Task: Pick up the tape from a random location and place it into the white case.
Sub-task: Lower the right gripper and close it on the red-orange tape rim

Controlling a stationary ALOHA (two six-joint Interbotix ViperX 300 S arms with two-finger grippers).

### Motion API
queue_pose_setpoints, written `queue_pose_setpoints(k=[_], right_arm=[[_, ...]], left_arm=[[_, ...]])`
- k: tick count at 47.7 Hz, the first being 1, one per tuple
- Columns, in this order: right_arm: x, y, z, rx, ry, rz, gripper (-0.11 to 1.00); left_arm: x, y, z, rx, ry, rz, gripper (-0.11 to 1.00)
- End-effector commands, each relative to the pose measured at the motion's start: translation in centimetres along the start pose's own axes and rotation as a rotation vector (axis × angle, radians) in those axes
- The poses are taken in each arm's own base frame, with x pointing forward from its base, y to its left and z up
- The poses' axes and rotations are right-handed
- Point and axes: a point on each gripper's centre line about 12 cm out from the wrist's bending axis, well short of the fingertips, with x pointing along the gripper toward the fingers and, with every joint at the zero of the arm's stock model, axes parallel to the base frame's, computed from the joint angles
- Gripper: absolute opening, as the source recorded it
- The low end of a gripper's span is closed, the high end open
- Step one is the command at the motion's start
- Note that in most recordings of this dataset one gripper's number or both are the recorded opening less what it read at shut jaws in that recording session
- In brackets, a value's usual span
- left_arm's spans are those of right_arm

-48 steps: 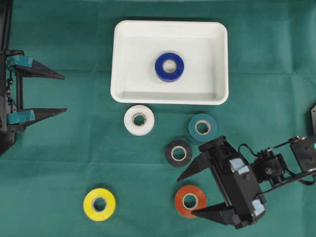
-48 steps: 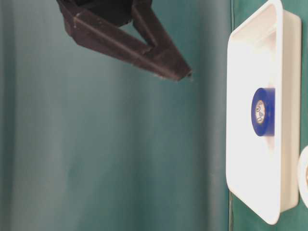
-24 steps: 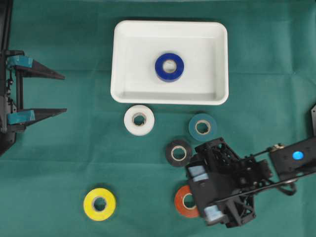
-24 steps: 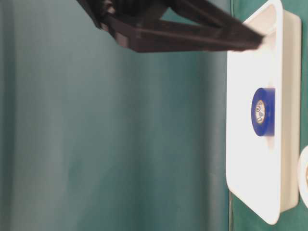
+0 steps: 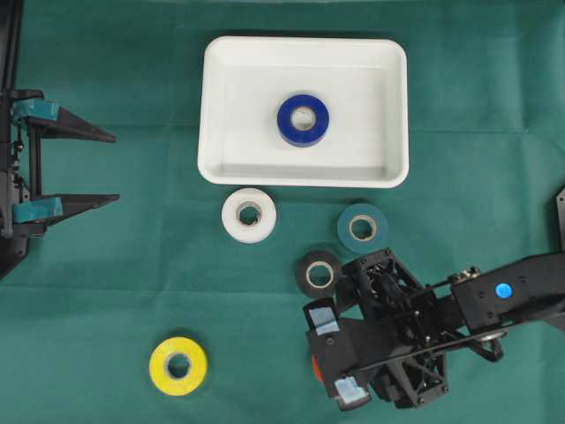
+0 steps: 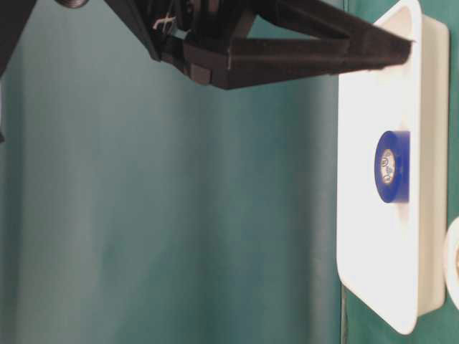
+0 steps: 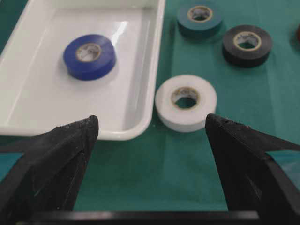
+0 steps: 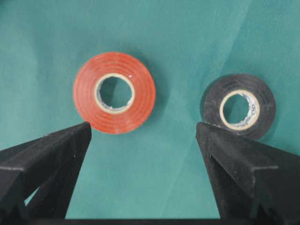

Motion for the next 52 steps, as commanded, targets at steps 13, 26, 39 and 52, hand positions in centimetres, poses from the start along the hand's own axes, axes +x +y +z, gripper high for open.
queue_pose_setpoints(k=[13, 26, 39, 52], right_arm=[[-0.9, 0.1, 0.9, 0.006, -0.041, 0.006, 0.91], [-0.9, 0.1, 1.0, 0.005, -0.05, 0.007, 0.91], [-0.4, 0.0, 0.9, 0.005, -0.052, 0.005, 0.91], [2.3, 0.0, 0.5, 0.005, -0.011, -0.001, 0.91]], left_arm=[[0.1, 0.1, 0.5, -0.003, -0.009, 0.001, 0.93], [0.1, 0.0, 0.5, -0.003, -0.009, 0.0, 0.93], [0.1, 0.0, 0.5, -0.003, -0.009, 0.0, 0.93], [0.1, 0.0, 0.5, -0.003, -0.009, 0.0, 0.93]])
